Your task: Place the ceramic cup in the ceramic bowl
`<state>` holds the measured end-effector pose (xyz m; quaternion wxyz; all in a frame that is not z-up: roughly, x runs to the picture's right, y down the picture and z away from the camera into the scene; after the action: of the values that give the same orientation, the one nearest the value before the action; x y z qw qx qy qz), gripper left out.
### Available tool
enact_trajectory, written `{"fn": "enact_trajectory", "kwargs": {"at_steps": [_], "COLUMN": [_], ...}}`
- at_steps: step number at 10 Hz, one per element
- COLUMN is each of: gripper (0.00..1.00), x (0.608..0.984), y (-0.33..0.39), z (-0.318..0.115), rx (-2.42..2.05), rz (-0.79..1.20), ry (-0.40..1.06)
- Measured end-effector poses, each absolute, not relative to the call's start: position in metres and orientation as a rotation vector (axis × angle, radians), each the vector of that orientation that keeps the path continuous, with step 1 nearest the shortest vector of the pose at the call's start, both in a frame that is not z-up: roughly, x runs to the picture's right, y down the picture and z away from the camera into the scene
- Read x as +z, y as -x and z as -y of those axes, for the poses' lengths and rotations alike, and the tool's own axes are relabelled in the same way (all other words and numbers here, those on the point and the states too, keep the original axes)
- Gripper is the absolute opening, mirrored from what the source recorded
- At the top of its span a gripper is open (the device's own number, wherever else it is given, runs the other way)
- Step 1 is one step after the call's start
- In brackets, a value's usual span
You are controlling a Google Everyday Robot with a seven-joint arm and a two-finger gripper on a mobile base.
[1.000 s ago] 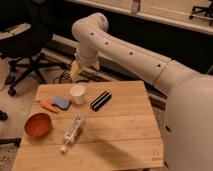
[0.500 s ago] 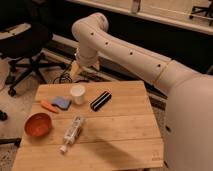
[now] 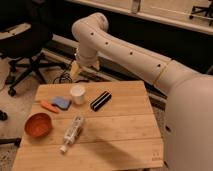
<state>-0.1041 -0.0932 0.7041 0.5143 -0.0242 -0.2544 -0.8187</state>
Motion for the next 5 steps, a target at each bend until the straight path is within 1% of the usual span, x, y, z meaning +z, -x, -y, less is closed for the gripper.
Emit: {"fn": "enact_trajectory", "kwargs": {"at_steps": [1, 5], "gripper": [0.8, 0.8], "x": [0.713, 0.789], "y": [0.102, 0.112], "z": [0.101, 0.131], "rx": [-1.975, -2.0], "rz": [0.595, 0.559], "ry": [0.053, 0.043]}}
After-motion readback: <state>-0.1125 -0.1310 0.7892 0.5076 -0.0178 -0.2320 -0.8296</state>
